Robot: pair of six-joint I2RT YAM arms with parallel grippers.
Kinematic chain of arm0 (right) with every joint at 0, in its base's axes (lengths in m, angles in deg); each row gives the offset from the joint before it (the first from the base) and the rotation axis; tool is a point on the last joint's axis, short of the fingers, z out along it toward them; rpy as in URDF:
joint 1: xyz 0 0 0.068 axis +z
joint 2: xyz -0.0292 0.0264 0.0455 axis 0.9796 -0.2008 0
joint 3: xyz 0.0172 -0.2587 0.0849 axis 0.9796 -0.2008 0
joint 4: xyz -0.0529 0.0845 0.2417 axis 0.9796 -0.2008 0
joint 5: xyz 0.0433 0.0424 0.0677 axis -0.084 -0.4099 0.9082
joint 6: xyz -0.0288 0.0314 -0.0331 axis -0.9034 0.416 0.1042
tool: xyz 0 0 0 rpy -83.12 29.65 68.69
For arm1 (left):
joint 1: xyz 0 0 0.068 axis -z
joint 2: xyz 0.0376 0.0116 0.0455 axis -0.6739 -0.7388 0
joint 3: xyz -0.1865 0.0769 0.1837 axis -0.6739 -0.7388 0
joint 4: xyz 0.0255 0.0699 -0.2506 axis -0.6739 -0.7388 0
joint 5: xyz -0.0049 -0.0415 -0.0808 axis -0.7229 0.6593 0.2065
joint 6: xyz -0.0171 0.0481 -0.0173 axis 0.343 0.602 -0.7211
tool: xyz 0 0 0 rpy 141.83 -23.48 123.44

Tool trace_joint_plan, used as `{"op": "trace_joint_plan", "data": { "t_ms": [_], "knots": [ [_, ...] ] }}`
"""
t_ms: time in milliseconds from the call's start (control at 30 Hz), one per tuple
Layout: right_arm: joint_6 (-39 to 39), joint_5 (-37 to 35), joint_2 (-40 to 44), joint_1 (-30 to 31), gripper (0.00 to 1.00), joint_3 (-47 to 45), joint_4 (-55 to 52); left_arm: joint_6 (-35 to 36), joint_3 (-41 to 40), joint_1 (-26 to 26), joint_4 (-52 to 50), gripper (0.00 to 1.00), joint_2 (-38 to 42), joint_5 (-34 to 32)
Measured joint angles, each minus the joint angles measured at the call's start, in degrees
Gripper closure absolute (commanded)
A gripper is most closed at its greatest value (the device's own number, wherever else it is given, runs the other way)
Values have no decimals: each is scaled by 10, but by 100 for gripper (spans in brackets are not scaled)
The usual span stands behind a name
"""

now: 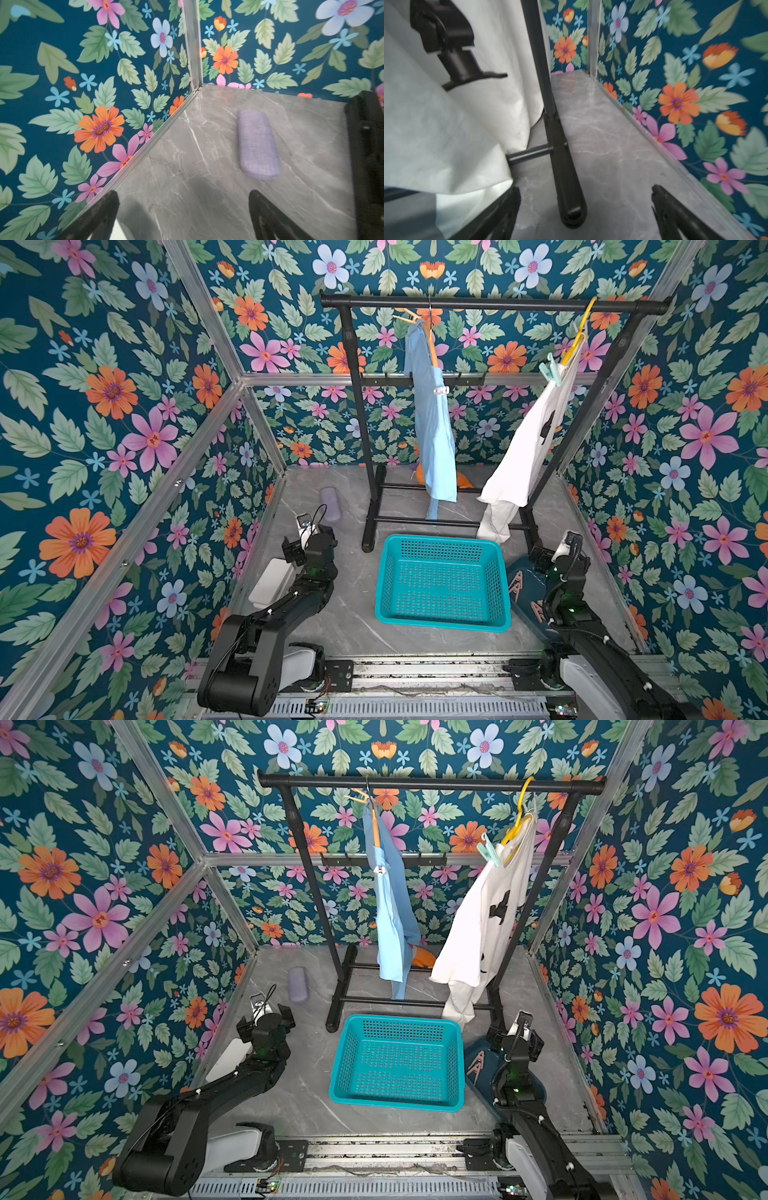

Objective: Use clothespins to secure the t-shirt on both sides of the hanger
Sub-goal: Reset both arms

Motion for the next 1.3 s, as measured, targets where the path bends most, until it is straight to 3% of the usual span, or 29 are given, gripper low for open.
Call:
{"op": "trace_joint_plan", "data": {
  "t_ms": [400,467,767,1300],
  "knots": [
    [-10,71,-335,-5,0,12,306,20,-68,-59,275,1,-172,149],
    [-10,83,-337,-5,0,19,304,27,-69,-68,313,1,-199,182],
    [-10,87,-341,-10,0,54,281,27,-37,-84,303,1,-199,245],
    [-10,87,-344,-11,0,54,275,26,-37,-85,289,1,-199,252]
  ]
}}
